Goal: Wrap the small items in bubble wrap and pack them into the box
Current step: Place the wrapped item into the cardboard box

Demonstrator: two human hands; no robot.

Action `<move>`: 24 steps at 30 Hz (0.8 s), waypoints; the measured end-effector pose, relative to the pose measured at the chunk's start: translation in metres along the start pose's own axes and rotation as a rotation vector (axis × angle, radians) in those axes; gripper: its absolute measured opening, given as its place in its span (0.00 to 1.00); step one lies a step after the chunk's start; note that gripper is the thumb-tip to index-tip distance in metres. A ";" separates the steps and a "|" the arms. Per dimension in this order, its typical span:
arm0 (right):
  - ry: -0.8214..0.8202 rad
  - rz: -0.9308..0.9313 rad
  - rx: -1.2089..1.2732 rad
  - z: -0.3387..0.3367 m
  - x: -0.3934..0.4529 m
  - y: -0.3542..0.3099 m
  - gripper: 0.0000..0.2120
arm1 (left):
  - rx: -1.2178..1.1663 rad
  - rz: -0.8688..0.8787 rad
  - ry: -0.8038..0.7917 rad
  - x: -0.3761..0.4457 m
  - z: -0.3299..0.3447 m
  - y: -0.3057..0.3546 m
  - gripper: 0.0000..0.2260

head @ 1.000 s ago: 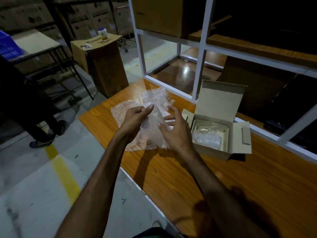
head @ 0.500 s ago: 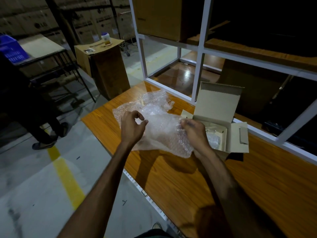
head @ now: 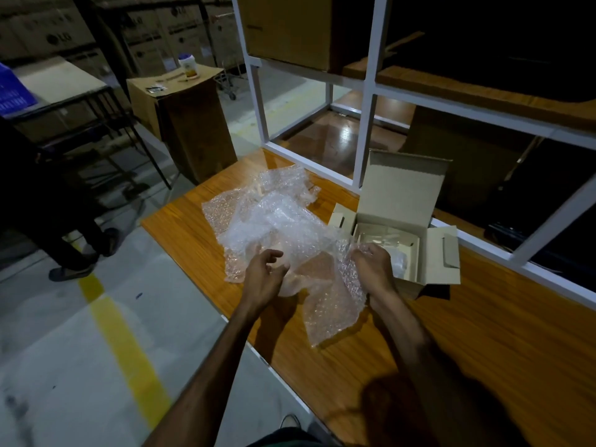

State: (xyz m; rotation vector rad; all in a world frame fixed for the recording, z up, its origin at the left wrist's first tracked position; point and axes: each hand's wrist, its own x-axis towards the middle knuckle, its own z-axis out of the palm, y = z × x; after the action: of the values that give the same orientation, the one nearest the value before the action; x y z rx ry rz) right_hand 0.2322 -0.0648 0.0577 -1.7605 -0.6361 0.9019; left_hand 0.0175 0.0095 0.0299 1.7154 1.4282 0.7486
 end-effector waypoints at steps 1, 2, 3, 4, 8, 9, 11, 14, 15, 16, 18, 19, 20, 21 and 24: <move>-0.002 -0.017 -0.012 0.001 0.000 -0.002 0.06 | -0.008 0.001 -0.001 0.002 0.000 0.001 0.17; -0.003 -0.032 -0.024 0.002 0.000 -0.004 0.06 | -0.010 0.009 0.001 0.005 0.000 0.002 0.20; -0.005 -0.048 -0.036 0.003 0.001 -0.006 0.05 | -0.015 0.019 0.008 0.009 -0.001 0.003 0.23; -0.016 -0.066 -0.046 0.004 0.001 -0.008 0.05 | -0.029 0.024 0.019 0.013 -0.002 0.004 0.26; -0.116 -0.125 -0.073 0.014 0.005 -0.014 0.03 | -0.171 -0.071 -0.077 0.036 -0.014 0.007 0.42; -0.133 -0.137 -0.090 0.017 0.005 -0.016 0.04 | -0.223 -0.109 -0.129 0.042 -0.017 0.006 0.43; -0.161 -0.153 -0.112 0.026 0.005 -0.020 0.03 | -0.359 -0.178 -0.223 0.054 -0.023 0.003 0.39; -0.196 -0.193 -0.166 0.040 0.004 -0.024 0.04 | -0.400 -0.164 -0.289 0.064 -0.030 -0.003 0.26; -0.202 -0.226 -0.220 0.044 0.002 -0.025 0.05 | -0.395 -0.155 -0.291 0.066 -0.031 -0.006 0.24; -0.211 -0.263 -0.287 0.047 0.001 -0.025 0.06 | -0.398 -0.155 -0.278 0.066 -0.032 -0.009 0.21; -0.252 -0.334 -0.417 0.055 -0.006 -0.022 0.08 | -0.388 -0.148 -0.216 0.067 -0.034 -0.013 0.14; -0.285 -0.362 -0.485 0.058 -0.011 -0.020 0.08 | -0.359 -0.133 -0.173 0.068 -0.035 -0.014 0.12; -0.317 -0.390 -0.564 0.062 -0.016 -0.017 0.09 | -0.317 -0.113 -0.131 0.071 -0.036 -0.014 0.11; -0.348 -0.421 -0.642 0.067 -0.019 -0.014 0.10 | -0.267 -0.088 -0.095 0.074 -0.037 -0.014 0.10; -0.484 -0.447 -0.926 0.082 -0.017 -0.005 0.18 | -0.082 0.044 -0.013 0.091 -0.039 -0.012 0.08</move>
State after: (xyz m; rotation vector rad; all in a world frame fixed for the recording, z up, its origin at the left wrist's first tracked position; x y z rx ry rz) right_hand 0.1557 -0.0310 0.0506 -2.0275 -1.9145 0.7557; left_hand -0.0029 0.1068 0.0371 1.6907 1.3366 0.8068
